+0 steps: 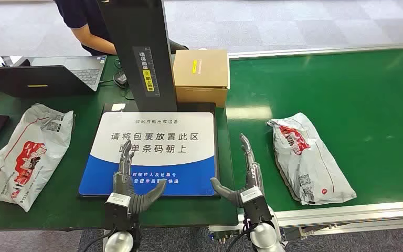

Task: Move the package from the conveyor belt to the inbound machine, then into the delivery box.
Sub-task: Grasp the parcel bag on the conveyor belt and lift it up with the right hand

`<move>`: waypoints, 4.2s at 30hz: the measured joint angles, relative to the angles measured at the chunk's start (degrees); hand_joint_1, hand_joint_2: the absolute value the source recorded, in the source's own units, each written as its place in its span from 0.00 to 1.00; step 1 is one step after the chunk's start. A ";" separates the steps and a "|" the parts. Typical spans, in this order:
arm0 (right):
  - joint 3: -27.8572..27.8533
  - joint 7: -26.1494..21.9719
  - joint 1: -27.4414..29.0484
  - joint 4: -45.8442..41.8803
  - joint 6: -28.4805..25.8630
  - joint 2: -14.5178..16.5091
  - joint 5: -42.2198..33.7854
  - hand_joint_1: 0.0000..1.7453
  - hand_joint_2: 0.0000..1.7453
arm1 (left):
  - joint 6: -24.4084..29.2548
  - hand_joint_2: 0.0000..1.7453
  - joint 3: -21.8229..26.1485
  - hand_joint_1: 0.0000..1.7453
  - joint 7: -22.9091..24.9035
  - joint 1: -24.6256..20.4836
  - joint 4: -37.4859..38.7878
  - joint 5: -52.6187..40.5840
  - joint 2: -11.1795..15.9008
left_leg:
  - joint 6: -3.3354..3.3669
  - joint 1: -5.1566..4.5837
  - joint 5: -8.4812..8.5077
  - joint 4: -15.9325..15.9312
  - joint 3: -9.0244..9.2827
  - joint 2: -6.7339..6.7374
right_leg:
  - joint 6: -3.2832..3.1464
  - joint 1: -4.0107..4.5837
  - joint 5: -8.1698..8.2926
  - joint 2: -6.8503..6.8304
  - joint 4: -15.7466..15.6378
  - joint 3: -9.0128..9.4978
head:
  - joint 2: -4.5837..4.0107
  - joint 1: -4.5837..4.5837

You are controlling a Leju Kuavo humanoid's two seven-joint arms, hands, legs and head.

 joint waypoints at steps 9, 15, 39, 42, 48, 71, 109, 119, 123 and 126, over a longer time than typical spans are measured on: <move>-0.08 0.50 0.29 -0.13 -1.28 0.00 1.03 0.00 1.00 | -0.28 1.00 0.07 0.00 0.00 -0.02 0.00 0.26 0.00 | 0.00 0.00 0.00 0.01 0.00 0.00 | 0.00 0.00 0.00 0.00 0.00 0.00 | 0.00 0.00; -0.31 1.47 0.84 -0.49 -1.28 -0.01 2.07 0.00 1.00 | -0.03 1.00 0.12 0.00 0.00 -0.09 0.00 0.26 -0.07 | 0.00 0.00 0.00 0.01 0.00 0.00 | 0.00 0.00 0.00 0.00 0.00 0.00 | 0.00 0.00; -13.55 13.15 1.99 1.55 -14.37 -3.96 13.98 0.00 1.00 | -0.22 1.00 2.10 0.00 -0.15 3.70 -2.15 -0.57 -1.09 | 0.06 -0.02 -0.04 0.02 -0.01 0.00 | 0.01 -0.02 0.00 0.00 -0.03 0.00 | 0.00 0.00; -15.85 13.75 2.12 1.99 -14.41 -4.35 13.13 0.00 1.00 | -0.50 1.00 2.17 0.00 -0.15 3.78 -2.47 -0.10 -1.09 | 0.07 -0.02 -0.05 0.02 -0.01 0.00 | 0.01 -0.02 0.00 0.00 -0.03 0.00 | 0.00 0.00; -19.73 14.90 1.38 3.85 -14.63 -5.01 13.28 0.00 1.00 | -0.72 1.00 2.28 0.00 -0.15 3.70 -2.54 0.48 -1.09 | 0.07 -0.02 -0.05 0.02 0.00 0.00 | 0.01 -0.03 0.01 0.00 -0.03 0.01 | 0.00 0.00; -29.53 17.69 -10.52 31.01 -15.23 -7.99 20.53 0.00 1.00 | -2.45 1.00 2.58 0.00 -0.15 2.95 -2.48 -0.21 -1.22 | 0.07 -0.03 -0.04 0.03 0.02 0.01 | 0.03 -0.03 0.01 0.00 -0.03 0.02 | 0.00 0.00; -29.89 11.20 -7.41 23.30 -17.06 -3.46 20.26 1.00 1.00 | -2.05 1.00 3.80 0.00 -0.14 2.52 -2.19 -0.54 -1.86 | 0.17 -0.03 -0.11 0.06 0.26 0.00 | 0.12 -0.03 -0.02 -0.01 -0.08 0.36 | 0.00 0.01; -26.21 7.76 -4.33 12.24 -20.76 -1.77 24.78 0.99 1.00 | -0.17 1.00 3.63 0.00 -0.14 2.49 -2.19 0.99 -1.84 | 0.18 -0.05 -0.12 0.06 0.23 0.00 | 0.12 -0.04 -0.02 0.00 -0.07 0.32 | 0.00 0.01; -25.78 5.77 -4.66 8.03 -20.93 -0.07 32.67 0.99 1.00 | 0.53 1.00 3.24 0.00 -0.15 2.42 -2.19 1.89 -1.80 | 0.18 -0.04 -0.11 0.06 0.23 0.00 | 0.12 -0.03 -0.02 0.00 -0.06 0.31 | 0.00 0.00; -23.58 5.72 -5.37 6.72 -20.62 0.25 33.96 1.00 1.00 | 0.83 1.00 2.89 0.00 -0.15 2.38 -2.19 2.34 -1.74 | 0.18 -0.04 -0.11 0.06 0.23 0.00 | 0.12 -0.03 -0.02 0.00 -0.05 0.32 | 0.00 0.01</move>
